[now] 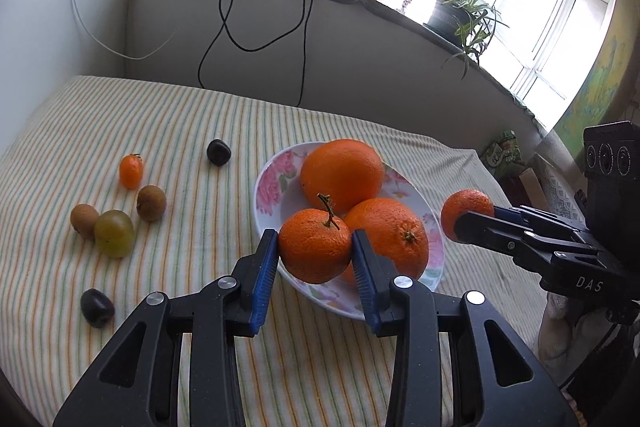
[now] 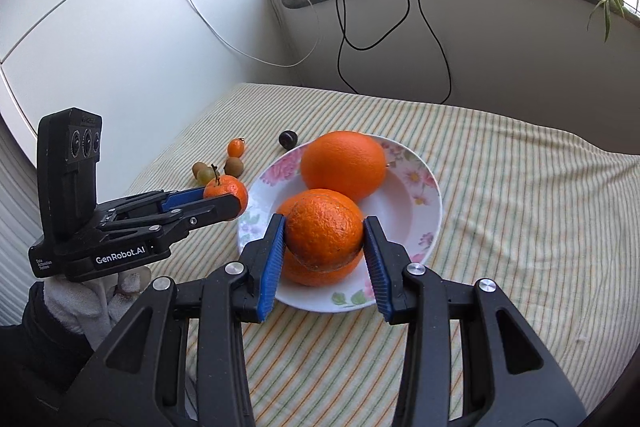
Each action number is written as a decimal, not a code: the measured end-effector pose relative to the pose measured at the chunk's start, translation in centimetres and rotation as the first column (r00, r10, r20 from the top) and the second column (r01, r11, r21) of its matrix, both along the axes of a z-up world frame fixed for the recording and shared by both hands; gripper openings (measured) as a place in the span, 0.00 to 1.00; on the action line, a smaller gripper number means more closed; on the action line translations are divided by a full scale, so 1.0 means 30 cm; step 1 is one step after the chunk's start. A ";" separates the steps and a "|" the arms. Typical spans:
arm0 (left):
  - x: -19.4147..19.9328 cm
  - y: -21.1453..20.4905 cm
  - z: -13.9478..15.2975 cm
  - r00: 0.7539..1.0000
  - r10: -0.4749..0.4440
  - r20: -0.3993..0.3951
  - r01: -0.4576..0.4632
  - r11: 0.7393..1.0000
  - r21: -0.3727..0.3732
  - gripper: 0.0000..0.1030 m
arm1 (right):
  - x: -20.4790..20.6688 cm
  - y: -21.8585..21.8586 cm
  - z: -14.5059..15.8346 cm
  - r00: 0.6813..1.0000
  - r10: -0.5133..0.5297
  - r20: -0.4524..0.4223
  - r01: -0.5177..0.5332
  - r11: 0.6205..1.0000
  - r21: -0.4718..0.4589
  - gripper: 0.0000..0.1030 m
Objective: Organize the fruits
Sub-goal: 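Carry the tangerine in the right gripper over the plate while the left carries its tangerine there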
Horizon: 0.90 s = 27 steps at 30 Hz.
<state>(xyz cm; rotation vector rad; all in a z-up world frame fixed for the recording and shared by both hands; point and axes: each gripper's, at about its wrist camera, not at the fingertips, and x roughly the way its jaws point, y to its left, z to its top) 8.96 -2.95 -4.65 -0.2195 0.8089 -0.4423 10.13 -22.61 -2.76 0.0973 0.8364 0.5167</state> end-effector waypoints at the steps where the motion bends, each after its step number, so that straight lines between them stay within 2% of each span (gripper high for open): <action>1: 0.001 -0.006 -0.001 1.000 -0.003 -0.001 0.003 1.000 0.002 0.34 | 0.005 -0.009 -0.004 1.000 -0.007 -0.001 0.007 1.000 -0.005 0.39; 11: 0.019 -0.051 -0.006 1.000 -0.027 -0.006 0.028 0.999 0.027 0.34 | 0.046 -0.076 -0.051 0.998 -0.064 -0.019 0.063 0.997 -0.035 0.39; 27: 0.030 -0.069 -0.007 1.000 -0.030 -0.010 0.030 0.999 0.044 0.34 | 0.070 -0.081 -0.080 0.997 -0.070 -0.027 0.069 0.996 -0.057 0.39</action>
